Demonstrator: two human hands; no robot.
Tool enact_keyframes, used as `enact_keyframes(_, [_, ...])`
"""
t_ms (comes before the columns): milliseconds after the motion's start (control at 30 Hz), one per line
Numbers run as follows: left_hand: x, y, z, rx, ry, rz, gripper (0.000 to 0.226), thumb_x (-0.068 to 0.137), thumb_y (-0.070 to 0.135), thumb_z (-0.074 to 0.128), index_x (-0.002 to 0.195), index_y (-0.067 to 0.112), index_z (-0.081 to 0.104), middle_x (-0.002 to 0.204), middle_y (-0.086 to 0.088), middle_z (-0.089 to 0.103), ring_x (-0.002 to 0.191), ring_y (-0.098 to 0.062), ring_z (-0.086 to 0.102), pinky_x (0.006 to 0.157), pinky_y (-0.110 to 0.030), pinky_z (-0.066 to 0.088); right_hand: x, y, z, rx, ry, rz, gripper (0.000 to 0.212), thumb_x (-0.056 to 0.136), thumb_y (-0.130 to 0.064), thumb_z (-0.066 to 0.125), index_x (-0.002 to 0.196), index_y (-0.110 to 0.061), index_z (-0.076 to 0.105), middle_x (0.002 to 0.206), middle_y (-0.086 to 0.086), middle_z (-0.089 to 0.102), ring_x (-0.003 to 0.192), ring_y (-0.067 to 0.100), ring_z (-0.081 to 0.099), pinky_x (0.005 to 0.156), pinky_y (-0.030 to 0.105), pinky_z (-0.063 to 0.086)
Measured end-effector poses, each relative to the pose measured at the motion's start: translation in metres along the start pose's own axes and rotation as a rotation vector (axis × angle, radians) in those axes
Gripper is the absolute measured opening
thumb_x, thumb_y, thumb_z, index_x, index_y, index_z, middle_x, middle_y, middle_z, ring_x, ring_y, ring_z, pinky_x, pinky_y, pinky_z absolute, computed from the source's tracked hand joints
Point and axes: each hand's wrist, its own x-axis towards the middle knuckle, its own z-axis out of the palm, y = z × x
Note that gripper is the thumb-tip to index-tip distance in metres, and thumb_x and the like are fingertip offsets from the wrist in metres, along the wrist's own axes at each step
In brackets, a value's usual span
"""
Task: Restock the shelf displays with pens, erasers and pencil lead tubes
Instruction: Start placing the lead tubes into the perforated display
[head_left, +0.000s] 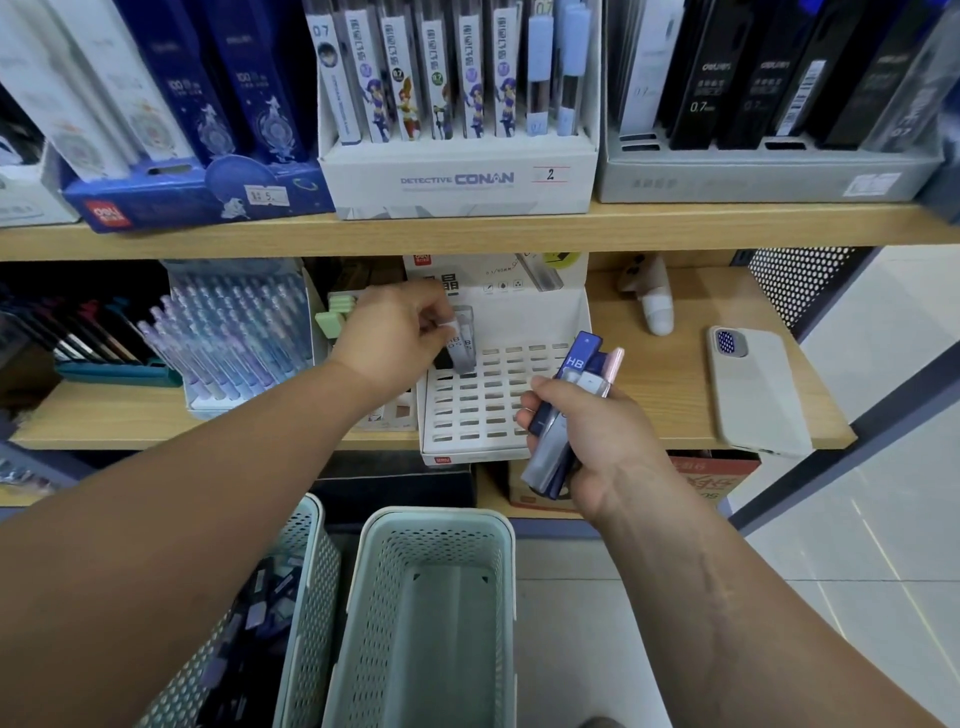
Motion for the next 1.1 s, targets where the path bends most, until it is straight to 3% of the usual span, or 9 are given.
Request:
enact_keyframes(167, [0.004, 0.0, -0.001, 0.014, -0.026, 0.004, 0.007, 0.085, 0.01, 0.075, 0.085, 0.014, 0.07, 0.081, 0.0, 0.069, 0.076, -0.017, 0.065, 0.074, -0.03, 0.054, 0.001, 0.001, 0.003, -0.001, -0.009, -0.002, 0.014, 0.09, -0.007, 0.072, 0.102, -0.012, 0.066, 0.075, 0.008, 0.072, 0.062, 0.018, 0.068, 0.068, 0.032, 0.053])
enact_keyframes(300, [0.001, 0.0, 0.006, 0.108, -0.047, 0.104, 0.002, 0.084, 0.006, 0.075, 0.084, 0.007, 0.073, 0.083, -0.005, 0.072, 0.078, -0.022, 0.066, 0.075, -0.035, 0.056, 0.001, 0.002, 0.003, 0.003, -0.027, -0.001, 0.018, 0.089, -0.007, 0.072, 0.106, -0.01, 0.066, 0.076, 0.009, 0.072, 0.064, 0.019, 0.068, 0.066, 0.032, 0.054])
enact_keyframes(400, [-0.001, 0.002, 0.011, 0.224, -0.036, 0.208, 0.002, 0.079, 0.004, 0.075, 0.08, 0.005, 0.075, 0.084, -0.01, 0.071, 0.08, -0.029, 0.066, 0.072, -0.039, 0.056, 0.0, 0.002, 0.004, -0.003, -0.078, -0.007, 0.012, 0.09, -0.009, 0.072, 0.101, -0.01, 0.067, 0.076, 0.009, 0.071, 0.064, 0.018, 0.068, 0.067, 0.032, 0.053])
enact_keyframes(500, [-0.008, 0.008, 0.012, 0.247, 0.036, 0.223, 0.008, 0.082, 0.012, 0.071, 0.086, 0.008, 0.077, 0.088, -0.009, 0.069, 0.085, -0.028, 0.065, 0.074, -0.034, 0.054, -0.003, 0.001, 0.005, -0.012, -0.15, -0.002, 0.007, 0.09, -0.01, 0.072, 0.094, -0.012, 0.067, 0.076, 0.008, 0.071, 0.065, 0.018, 0.068, 0.065, 0.031, 0.053])
enact_keyframes(600, [-0.02, 0.029, 0.011, -0.151, -0.012, -0.01, 0.016, 0.092, 0.025, 0.064, 0.101, 0.018, 0.075, 0.097, -0.002, 0.072, 0.092, -0.017, 0.065, 0.083, -0.029, 0.052, -0.006, 0.001, 0.006, -0.108, -0.252, 0.03, 0.008, 0.089, -0.007, 0.072, 0.094, -0.01, 0.066, 0.075, 0.008, 0.072, 0.063, 0.017, 0.068, 0.061, 0.028, 0.052])
enact_keyframes(667, [-0.024, 0.045, 0.011, -0.52, -0.142, -0.25, 0.009, 0.094, 0.022, 0.067, 0.098, 0.024, 0.074, 0.1, -0.001, 0.074, 0.096, -0.015, 0.067, 0.088, -0.026, 0.053, -0.009, 0.003, 0.009, -0.224, -0.322, 0.069, 0.01, 0.089, -0.005, 0.07, 0.098, -0.008, 0.066, 0.074, 0.008, 0.072, 0.062, 0.017, 0.068, 0.059, 0.028, 0.052])
enact_keyframes(700, [-0.026, 0.05, 0.01, -0.594, -0.167, -0.303, 0.008, 0.093, 0.018, 0.069, 0.094, 0.024, 0.075, 0.099, -0.001, 0.075, 0.097, -0.015, 0.068, 0.089, -0.026, 0.053, -0.01, 0.004, 0.01, -0.269, -0.345, 0.084, 0.012, 0.089, -0.004, 0.07, 0.1, -0.007, 0.067, 0.075, 0.008, 0.072, 0.062, 0.017, 0.069, 0.059, 0.028, 0.052])
enact_keyframes(867, [-0.031, 0.051, 0.004, -0.719, -0.151, -0.423, 0.014, 0.088, 0.007, 0.074, 0.083, 0.019, 0.077, 0.084, -0.001, 0.076, 0.079, -0.012, 0.067, 0.074, -0.025, 0.055, -0.01, 0.006, 0.01, -0.293, -0.335, 0.107, 0.014, 0.089, -0.006, 0.071, 0.101, -0.009, 0.067, 0.079, 0.009, 0.075, 0.066, 0.019, 0.071, 0.06, 0.027, 0.052])
enact_keyframes(1100, [-0.029, 0.045, -0.01, -0.839, -0.167, -0.562, 0.014, 0.086, -0.007, 0.07, 0.09, 0.006, 0.073, 0.077, -0.012, 0.073, 0.064, -0.02, 0.063, 0.06, -0.022, 0.057, -0.006, 0.008, 0.006, -0.245, -0.255, 0.088, 0.019, 0.088, -0.011, 0.074, 0.106, -0.01, 0.069, 0.086, 0.011, 0.076, 0.068, 0.023, 0.072, 0.057, 0.027, 0.053])
